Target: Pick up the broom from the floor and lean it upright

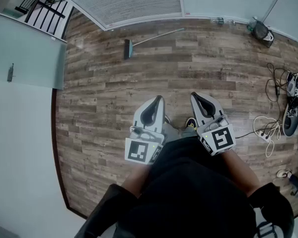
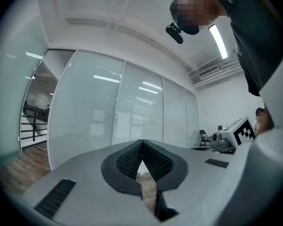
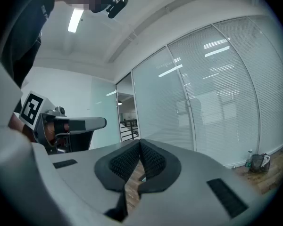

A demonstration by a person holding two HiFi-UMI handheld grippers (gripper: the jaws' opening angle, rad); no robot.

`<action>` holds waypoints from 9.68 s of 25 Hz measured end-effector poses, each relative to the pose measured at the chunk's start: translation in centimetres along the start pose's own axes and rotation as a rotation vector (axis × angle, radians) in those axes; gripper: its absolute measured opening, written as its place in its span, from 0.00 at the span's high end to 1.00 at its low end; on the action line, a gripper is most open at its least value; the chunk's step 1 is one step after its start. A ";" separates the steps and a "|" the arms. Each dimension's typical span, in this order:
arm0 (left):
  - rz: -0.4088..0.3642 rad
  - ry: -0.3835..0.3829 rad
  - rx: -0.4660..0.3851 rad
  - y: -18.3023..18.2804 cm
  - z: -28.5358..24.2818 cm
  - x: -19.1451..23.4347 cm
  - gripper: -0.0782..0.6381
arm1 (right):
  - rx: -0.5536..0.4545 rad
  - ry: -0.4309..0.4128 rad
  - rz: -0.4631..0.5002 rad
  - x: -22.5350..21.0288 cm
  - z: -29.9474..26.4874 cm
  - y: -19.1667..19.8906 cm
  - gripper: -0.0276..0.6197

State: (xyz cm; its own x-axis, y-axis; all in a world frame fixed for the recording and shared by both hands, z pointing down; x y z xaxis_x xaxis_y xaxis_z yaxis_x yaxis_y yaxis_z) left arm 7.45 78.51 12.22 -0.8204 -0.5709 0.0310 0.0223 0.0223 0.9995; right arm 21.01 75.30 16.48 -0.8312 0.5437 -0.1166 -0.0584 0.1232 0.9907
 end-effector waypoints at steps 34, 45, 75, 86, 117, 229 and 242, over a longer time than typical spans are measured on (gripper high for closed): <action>0.013 0.027 0.045 0.9 -3.4 3.9 0.87 | 0.068 0.136 -0.170 -4.6 -2.5 2.3 0.93; 0.086 0.061 0.038 2.3 -9.2 13.9 0.87 | 0.135 0.179 -0.150 -5.4 -12.8 2.7 0.93; 0.173 0.035 -0.046 2.0 -13.8 35.7 0.87 | 0.181 0.119 -0.033 0.1 -34.1 0.2 0.93; 0.158 -0.006 -0.022 1.5 -16.5 37.5 0.87 | 0.162 0.079 -0.043 -2.5 -37.8 -0.4 0.93; 0.044 0.036 0.025 -1.2 -33.8 36.4 0.87 | 0.067 0.133 -0.175 -19.3 -44.5 -2.2 0.93; 0.098 0.140 0.158 8.9 -63.4 77.8 0.87 | 0.347 0.157 -0.141 -33.8 -93.4 3.0 0.93; 0.156 0.152 0.361 25.8 -68.0 79.8 0.87 | 0.486 0.079 -0.160 -36.4 -99.7 17.2 0.93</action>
State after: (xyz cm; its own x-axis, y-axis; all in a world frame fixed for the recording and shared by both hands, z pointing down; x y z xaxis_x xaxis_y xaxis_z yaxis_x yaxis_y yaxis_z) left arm -18.64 -22.27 40.83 -0.7289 -0.6518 0.2093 -0.0844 0.3890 0.9174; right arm -4.94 -25.15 44.80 -0.8730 0.4249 -0.2395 0.0605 0.5815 0.8113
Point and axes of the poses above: the fingertips, and each gripper's own axes: z backward along the fingers, x to its left, y out of its underside, the point moved 4 cm from there along z, backward along the fingers, and after that the axes turned 12 degrees about y, right-handed, at the moved point
